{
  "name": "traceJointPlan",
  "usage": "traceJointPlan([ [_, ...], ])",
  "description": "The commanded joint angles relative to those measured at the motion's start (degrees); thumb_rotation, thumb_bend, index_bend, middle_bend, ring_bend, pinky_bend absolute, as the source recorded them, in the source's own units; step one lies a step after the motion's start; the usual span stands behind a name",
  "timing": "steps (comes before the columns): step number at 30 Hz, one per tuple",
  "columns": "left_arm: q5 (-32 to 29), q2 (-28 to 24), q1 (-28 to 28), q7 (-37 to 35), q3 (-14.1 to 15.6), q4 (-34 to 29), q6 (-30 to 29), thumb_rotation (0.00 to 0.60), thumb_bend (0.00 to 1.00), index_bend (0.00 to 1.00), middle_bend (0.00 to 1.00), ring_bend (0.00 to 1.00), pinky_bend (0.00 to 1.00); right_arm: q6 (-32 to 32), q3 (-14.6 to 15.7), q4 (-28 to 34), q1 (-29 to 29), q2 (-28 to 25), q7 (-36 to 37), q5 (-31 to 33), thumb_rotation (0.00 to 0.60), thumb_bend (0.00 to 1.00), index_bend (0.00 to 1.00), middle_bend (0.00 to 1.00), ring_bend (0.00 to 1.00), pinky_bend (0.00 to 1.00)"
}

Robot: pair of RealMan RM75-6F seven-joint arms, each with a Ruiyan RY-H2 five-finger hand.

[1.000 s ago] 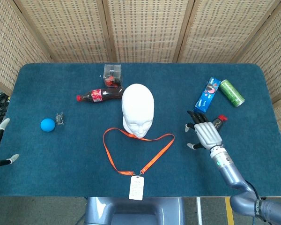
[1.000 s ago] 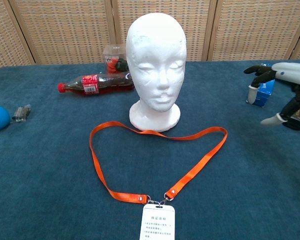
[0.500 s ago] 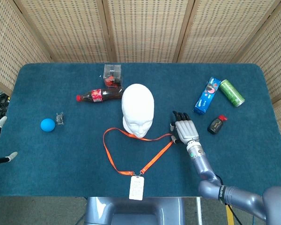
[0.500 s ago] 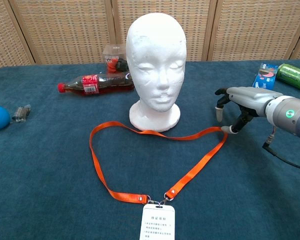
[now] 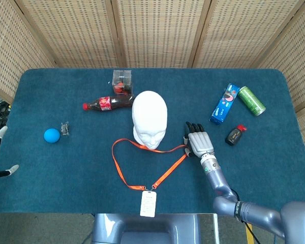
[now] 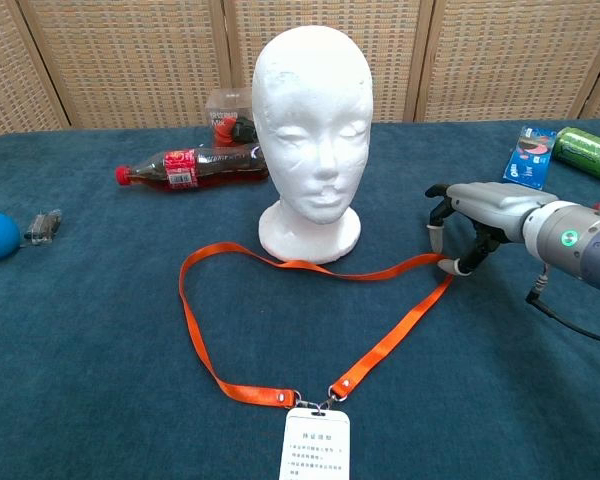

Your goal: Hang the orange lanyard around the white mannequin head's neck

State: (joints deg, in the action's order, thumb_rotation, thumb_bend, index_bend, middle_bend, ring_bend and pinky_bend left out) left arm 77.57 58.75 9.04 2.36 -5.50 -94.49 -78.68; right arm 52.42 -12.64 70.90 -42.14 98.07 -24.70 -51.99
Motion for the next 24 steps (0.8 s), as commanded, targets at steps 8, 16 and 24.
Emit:
traceJointPlan([
  [8, -0.27, -0.16, 0.02, -0.58, -0.13, 0.15, 0.07, 0.600, 0.00, 0.00, 0.00, 0.00, 0.00, 0.01, 0.07, -2.04, -0.69, 1.74, -0.96, 0.40, 0.600, 0.59, 0.54, 0.00, 0.00, 0.00],
  [16, -0.37, -0.17, 0.10, -0.79, -0.18, 0.27, 0.18, 0.600, 0.00, 0.00, 0.00, 0.00, 0.00, -0.02, 0.30, -3.05, -0.75, 2.45, -0.63, -0.19, 0.600, 0.64, 0.62, 0.00, 0.00, 0.00],
  [24, -0.20, 0.38, 0.95, -0.69, 0.12, 0.71, 1.83, 0.600, 0.00, 0.00, 0.00, 0.00, 0.00, 0.70, 0.75, -1.74, -0.28, 1.36, 0.47, -2.51, 0.600, 0.68, 0.67, 0.01, 0.00, 0.00],
])
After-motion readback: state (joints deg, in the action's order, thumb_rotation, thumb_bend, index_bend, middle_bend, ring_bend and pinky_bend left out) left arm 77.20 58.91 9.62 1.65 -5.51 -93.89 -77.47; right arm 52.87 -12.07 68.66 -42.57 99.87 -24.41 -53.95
